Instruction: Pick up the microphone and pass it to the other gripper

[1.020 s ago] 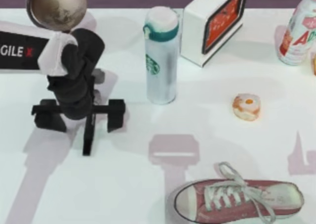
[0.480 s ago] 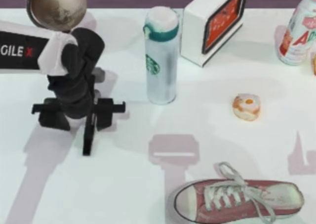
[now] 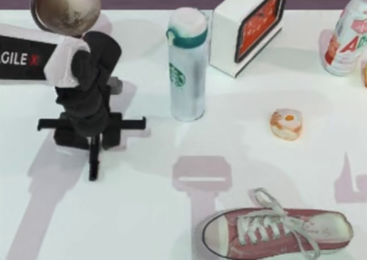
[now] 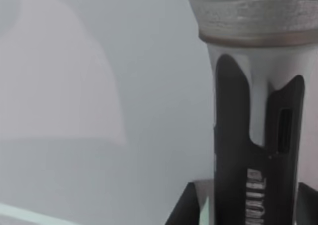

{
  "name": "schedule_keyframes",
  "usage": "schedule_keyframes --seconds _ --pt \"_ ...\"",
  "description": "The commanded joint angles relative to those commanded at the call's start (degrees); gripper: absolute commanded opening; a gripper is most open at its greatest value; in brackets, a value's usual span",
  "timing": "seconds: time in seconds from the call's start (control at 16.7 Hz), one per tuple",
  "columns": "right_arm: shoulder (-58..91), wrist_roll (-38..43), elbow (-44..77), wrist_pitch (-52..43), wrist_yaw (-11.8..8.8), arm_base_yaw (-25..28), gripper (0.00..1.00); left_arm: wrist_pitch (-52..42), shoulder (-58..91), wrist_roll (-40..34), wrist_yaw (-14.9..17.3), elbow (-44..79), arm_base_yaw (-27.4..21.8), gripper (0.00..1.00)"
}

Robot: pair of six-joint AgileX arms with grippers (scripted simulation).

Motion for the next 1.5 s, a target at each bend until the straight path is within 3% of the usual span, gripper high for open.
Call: schedule_keyframes --seconds 0.24,0.48,0.72,1.2,1.5 --pt "0.0 0.0 0.0 0.0 0.0 0.0 1.0 -0.9 -3.4 1.0 -0.8 1.1 0.0 0.0" --pt "0.0 0.0 0.0 0.0 0.0 0.0 1.0 7.1 -4.8 3.0 2.6 -0.6 0.1 0.0" --pt "0.0 0.0 0.0 0.0 0.0 0.0 1.0 24.0 -7.9 6.4 8.8 -4.8 0.6 0.0" --pt "0.0 0.0 0.0 0.0 0.0 0.0 1.0 67.4 -17.8 14.9 23.6 -17.0 2.1 0.0" --pt "0.0 0.0 0.0 0.0 0.0 0.0 1.0 81.4 -23.8 18.6 29.5 -21.6 2.9 0.0"
